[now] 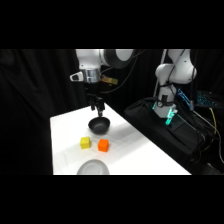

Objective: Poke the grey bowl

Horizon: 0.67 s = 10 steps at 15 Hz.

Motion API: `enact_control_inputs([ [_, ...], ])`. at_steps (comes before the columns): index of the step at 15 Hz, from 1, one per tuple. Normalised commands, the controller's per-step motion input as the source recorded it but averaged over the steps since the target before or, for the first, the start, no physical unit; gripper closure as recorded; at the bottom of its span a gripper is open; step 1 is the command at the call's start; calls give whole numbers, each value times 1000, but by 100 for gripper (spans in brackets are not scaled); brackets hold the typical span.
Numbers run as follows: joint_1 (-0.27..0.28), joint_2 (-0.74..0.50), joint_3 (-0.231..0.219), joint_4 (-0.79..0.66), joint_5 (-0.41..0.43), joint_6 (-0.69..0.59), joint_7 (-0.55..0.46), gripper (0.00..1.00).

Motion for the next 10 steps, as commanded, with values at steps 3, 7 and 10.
enact_control_inputs([
  [3, 0, 31, 22, 51, -42, -18, 93, 0],
  [7, 73, 184, 42, 278, -132, -103, 306, 0],
  [10, 121, 344, 48, 487, -186, -132, 340, 0],
])
